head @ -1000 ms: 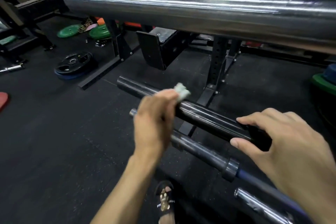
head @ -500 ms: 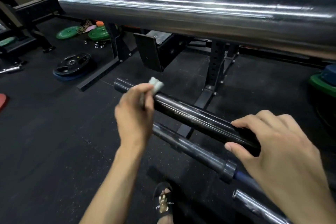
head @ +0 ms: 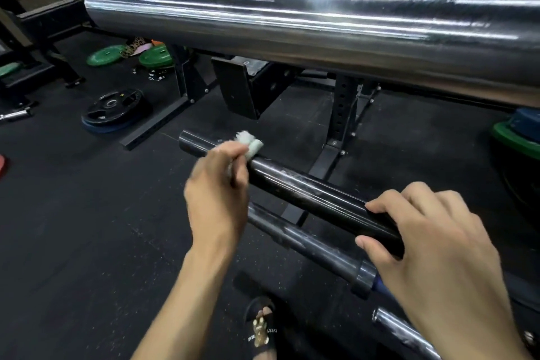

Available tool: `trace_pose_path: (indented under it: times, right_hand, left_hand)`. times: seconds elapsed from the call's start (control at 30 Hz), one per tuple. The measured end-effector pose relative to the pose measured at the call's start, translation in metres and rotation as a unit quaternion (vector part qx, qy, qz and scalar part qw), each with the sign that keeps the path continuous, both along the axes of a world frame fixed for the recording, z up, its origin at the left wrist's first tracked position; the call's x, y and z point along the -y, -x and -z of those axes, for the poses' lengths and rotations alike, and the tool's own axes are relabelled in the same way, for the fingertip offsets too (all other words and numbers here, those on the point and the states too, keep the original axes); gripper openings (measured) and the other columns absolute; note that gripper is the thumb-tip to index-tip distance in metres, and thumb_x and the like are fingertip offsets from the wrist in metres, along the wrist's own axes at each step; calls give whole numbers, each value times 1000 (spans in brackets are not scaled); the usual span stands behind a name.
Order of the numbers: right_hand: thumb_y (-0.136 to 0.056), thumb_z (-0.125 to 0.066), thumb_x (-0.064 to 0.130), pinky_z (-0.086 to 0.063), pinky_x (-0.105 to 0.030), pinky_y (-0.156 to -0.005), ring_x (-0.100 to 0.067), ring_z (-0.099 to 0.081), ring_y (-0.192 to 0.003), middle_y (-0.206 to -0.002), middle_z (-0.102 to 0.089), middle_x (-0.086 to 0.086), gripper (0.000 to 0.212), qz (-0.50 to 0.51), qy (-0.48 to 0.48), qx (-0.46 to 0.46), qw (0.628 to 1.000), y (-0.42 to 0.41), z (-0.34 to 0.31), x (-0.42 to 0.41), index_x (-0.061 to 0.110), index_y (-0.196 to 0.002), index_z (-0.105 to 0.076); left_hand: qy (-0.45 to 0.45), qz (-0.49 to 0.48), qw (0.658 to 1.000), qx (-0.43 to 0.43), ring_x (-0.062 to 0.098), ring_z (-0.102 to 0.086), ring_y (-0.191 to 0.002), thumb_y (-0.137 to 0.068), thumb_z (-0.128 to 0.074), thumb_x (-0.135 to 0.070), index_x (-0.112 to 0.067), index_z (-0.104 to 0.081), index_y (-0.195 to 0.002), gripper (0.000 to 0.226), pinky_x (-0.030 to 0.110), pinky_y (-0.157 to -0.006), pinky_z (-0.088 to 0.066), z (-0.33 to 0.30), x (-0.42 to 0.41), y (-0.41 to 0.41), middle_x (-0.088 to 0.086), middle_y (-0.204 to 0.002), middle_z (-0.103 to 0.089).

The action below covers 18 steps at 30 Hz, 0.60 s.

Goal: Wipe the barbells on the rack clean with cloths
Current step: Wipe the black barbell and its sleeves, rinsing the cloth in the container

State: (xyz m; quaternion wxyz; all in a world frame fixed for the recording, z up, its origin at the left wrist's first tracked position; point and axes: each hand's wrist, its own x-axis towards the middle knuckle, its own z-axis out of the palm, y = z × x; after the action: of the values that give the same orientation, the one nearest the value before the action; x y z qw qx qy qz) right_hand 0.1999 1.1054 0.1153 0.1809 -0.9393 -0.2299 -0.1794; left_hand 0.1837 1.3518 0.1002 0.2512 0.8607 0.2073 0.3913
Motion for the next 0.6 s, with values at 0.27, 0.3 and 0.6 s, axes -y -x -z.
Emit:
trace_pose_path:
  times: [0.27, 0.3, 0.6]
  right_hand:
    - [-59, -95, 30, -44, -44, -84, -19, -47, -78, -86, -44, 8, 50, 30, -11, -6, 999, 5, 0, -5, 26, -100, -65]
    - [-60, -95, 30, -47, -44, -84, -15, -40, -73, -85, -44, 8, 50, 34, -13, 2, 999, 6, 0, -6, 26, -101, -66]
    - [-72, -81, 23, -45, -45, -83, -22, -49, -71, -85, -41, 6, 30, 47, -24, -5, 999, 14, 0, -15, 22, -98, -65]
  left_hand:
    - [-66, 147, 987, -4, 7, -68, -100, -90, -74, -8, -21, -79, -106, 21, 29, -92, -55, -2, 36, 4, -8, -113, -75]
    - [-44, 116, 992, 3, 8, -69, -100, -90, -72, -7, -23, -78, -106, 23, 32, -92, -56, -1, 17, 2, -8, -111, -76]
    - [-81, 213, 973, -14, 7, -67, -108, -97, -61, -15, -21, -77, -111, 21, 21, -96, -52, -3, 55, 21, -8, -121, -71]
